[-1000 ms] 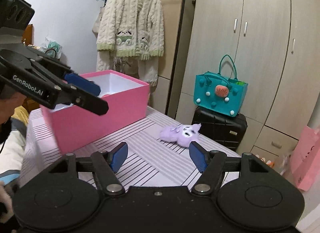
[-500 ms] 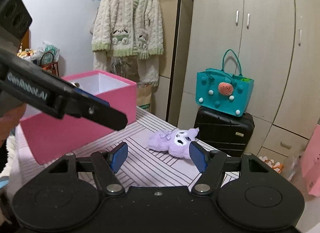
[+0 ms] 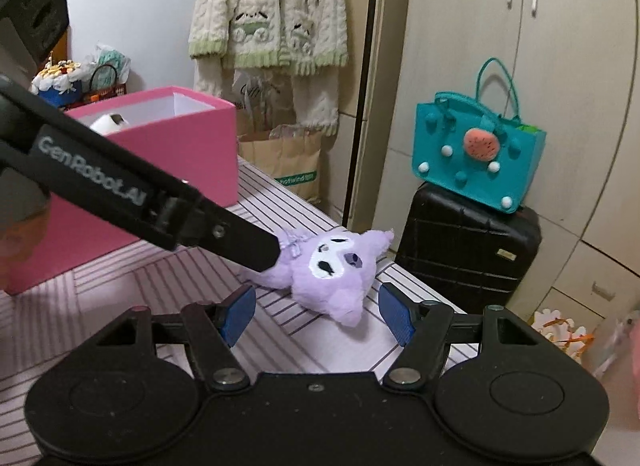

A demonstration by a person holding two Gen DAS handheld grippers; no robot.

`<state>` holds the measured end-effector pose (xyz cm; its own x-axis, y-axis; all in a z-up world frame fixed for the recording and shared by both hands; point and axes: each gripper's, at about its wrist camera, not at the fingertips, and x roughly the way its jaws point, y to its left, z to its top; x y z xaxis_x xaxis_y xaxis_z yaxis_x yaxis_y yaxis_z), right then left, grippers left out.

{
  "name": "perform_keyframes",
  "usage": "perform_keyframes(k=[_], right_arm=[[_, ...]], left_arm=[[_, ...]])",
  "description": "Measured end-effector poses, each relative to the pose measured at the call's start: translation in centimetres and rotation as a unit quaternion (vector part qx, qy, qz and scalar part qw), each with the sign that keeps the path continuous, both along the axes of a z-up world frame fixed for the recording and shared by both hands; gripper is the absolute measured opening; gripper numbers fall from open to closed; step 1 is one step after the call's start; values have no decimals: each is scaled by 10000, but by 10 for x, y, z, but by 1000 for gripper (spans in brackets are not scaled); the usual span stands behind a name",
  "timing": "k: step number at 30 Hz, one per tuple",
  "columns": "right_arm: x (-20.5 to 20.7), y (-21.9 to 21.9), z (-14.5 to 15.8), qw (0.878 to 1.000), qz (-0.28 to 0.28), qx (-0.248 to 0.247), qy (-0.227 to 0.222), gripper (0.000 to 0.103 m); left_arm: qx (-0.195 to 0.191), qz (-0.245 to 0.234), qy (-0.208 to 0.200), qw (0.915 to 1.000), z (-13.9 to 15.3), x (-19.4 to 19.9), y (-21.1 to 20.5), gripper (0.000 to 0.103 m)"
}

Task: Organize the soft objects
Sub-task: 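Grasp the lilac plush toy with the right gripper while the left gripper pinches it, then lift and carry the lilac plush toy with both grippers over the pink box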

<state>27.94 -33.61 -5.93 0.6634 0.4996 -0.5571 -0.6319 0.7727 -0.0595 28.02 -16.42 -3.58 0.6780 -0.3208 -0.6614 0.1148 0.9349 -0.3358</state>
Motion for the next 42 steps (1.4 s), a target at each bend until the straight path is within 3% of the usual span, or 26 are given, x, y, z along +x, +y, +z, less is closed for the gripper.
perform_keyframes(k=[4, 8, 13, 17, 25, 42], right_arm=[[20, 3, -11, 9998, 105, -68, 137, 73], [37, 6, -20, 9995, 106, 13, 294, 76], [55, 7, -29, 9973, 197, 204, 681, 78], [58, 8, -32, 9971, 228, 271, 679, 73], [55, 8, -32, 9980, 23, 256, 583, 57], [0, 6, -26, 9933, -732, 560, 701, 55]], left_arm=[[74, 365, 22, 9993, -13, 14, 2, 57], [-163, 493, 202, 9984, -26, 25, 9, 57], [-211, 446, 203, 9986, -34, 31, 7, 57], [-359, 443, 234, 9981, -39, 34, 8, 57], [-457, 329, 190, 9982, -42, 32, 6, 55], [-64, -480, 50, 9988, -22, -19, -2, 55]])
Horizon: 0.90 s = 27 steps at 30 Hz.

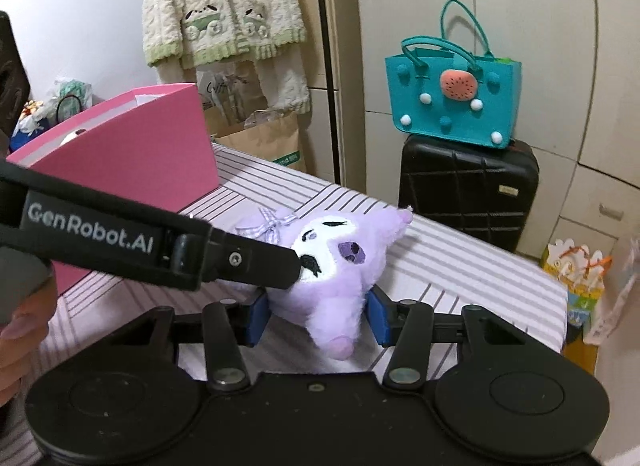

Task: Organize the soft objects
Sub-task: 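Lift and carry the lilac plush toy with both grippers over the pink box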

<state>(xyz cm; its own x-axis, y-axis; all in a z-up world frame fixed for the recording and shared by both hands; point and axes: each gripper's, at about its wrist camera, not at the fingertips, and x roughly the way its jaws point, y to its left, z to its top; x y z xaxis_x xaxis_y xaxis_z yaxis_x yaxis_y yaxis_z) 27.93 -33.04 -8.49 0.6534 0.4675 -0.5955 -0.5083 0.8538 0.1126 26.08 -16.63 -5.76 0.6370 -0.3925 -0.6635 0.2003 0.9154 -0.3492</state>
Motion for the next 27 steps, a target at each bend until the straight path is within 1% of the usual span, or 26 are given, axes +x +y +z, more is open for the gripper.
perform_keyframes(k=[2, 3, 4, 6, 10, 12, 15, 19, 22, 27], right_arm=[[-11, 0, 3, 9999, -129, 9, 30, 55], [-16, 1, 4, 9997, -237, 13, 105, 55], [-21, 1, 6, 9993, -325, 43, 174, 55], [-30, 2, 10, 9990, -421, 88, 140, 55], [-51, 7, 22, 9986, -527, 0, 79, 55], [-63, 11, 27, 9983, -567, -53, 104, 55], [-81, 15, 34, 9983, -566, -112, 116, 55], [-112, 20, 33, 9977, -631, 165, 162, 55], [-135, 35, 33, 9980, -608, 167, 108, 55], [-161, 52, 39, 9981, -522, 177, 287, 55]], left_arm=[[-115, -60, 30, 9999, 4, -8, 2, 55], [-91, -86, -3, 9999, 6, -12, 2, 55], [33, -180, -55, 9998, 9, -16, -1, 55], [20, -252, -59, 9997, 13, -24, 1, 55], [-50, -442, -95, 9990, 24, -42, 11, 55], [0, -569, -110, 9983, 29, -52, 14, 55], [-25, -761, -113, 9970, 35, -71, 25, 54], [158, -1022, -101, 9946, 37, -95, 37, 54], [282, -1161, -156, 9927, 42, -113, 49, 54], [350, -1384, -178, 9896, 54, -137, 70, 54]])
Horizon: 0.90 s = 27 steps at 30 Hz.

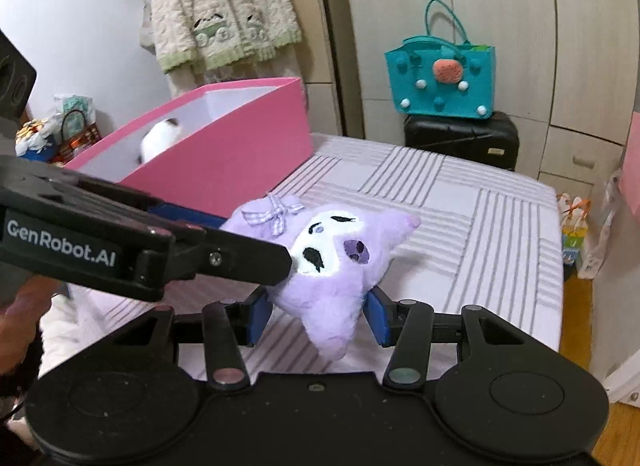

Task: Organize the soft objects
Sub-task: 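Lift and carry the lilac plush toy with both grippers over the pink box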

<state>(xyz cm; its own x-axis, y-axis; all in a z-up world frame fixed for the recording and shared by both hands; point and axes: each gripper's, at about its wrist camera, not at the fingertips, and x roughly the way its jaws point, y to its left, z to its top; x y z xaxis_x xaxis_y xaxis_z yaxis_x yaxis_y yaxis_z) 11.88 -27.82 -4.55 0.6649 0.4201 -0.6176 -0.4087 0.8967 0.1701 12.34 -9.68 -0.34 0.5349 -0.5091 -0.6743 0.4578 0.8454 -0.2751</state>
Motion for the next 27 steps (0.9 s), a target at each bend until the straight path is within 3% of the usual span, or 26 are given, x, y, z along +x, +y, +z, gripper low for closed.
perform_keyframes(k=[5, 15, 27], right_arm=[[-26, 19, 14, 9999, 116, -102, 3, 55], [-63, 53, 43, 9984, 330, -389, -263, 55], [-61, 117, 84, 9911, 723, -774, -810, 55]], left_arm=[[10, -116, -86, 9999, 10, -22, 20, 54], [-364, -158, -297, 9988, 27, -52, 65, 54], [-604, 322, -859, 9940, 59, -57, 134, 54]])
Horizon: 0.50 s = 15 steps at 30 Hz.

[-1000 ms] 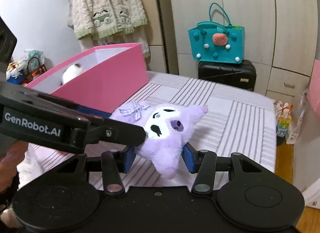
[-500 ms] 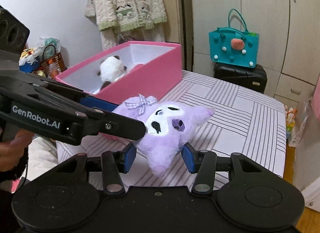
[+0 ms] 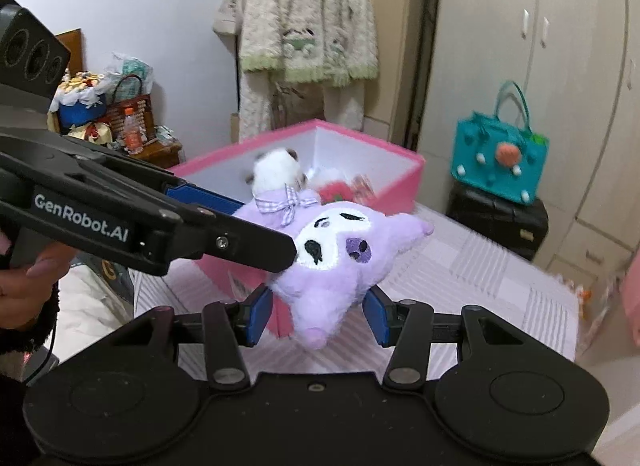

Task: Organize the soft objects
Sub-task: 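Lift and carry the lilac plush toy with both grippers over the pink box, then open both grippers to drop the lilac plush toy into the box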

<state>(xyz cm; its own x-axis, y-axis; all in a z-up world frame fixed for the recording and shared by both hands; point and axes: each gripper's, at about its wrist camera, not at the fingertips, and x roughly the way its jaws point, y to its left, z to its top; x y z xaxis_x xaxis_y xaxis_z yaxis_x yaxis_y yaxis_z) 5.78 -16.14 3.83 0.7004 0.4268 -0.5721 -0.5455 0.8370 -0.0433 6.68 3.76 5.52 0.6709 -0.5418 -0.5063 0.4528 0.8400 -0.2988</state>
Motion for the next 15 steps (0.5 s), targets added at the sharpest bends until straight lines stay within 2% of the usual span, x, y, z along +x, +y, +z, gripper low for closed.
perform_keyframes(k=[5, 11, 15], right_arm=[[21, 27, 12, 9996, 227, 172, -90, 55], [60, 57, 19, 9983, 367, 448, 43, 55], [89, 74, 8, 9972, 364, 509, 421, 55]], left_arm=[[344, 40, -119, 9993, 19, 19, 28, 54], [363, 247, 341, 9985, 21, 59, 56, 54], [348, 372, 701, 9962, 7, 86, 64, 54]])
